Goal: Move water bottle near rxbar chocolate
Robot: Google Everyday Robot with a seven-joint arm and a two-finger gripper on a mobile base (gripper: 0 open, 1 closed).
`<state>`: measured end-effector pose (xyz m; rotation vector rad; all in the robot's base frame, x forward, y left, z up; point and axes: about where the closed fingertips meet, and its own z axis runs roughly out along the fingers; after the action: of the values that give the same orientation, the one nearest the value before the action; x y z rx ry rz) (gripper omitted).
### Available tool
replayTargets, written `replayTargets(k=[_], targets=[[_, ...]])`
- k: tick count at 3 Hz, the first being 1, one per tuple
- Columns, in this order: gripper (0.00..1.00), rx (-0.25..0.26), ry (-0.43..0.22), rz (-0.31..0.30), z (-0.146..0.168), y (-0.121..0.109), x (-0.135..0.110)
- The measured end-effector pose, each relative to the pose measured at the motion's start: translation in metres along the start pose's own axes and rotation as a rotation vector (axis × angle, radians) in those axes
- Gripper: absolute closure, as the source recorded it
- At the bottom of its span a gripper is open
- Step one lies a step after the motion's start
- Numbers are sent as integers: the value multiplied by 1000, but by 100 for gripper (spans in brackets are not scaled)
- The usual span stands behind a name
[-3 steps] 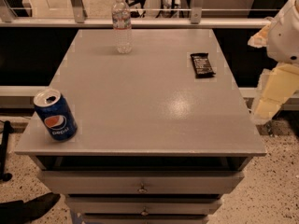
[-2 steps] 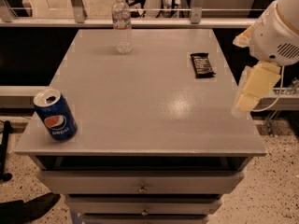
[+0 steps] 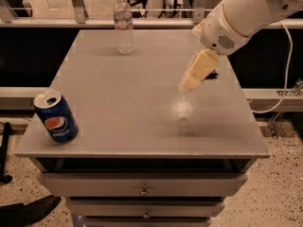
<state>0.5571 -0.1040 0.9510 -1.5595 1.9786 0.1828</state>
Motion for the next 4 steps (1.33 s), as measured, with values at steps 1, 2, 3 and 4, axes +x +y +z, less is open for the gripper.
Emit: replayTargets(k=[1, 2, 3, 4], targets=[[0, 1, -3, 1, 1, 0, 0], [0, 18, -47, 16, 12, -5, -7], [0, 27, -139, 50, 48, -22, -28], [0, 56, -246, 89, 86, -51, -48]])
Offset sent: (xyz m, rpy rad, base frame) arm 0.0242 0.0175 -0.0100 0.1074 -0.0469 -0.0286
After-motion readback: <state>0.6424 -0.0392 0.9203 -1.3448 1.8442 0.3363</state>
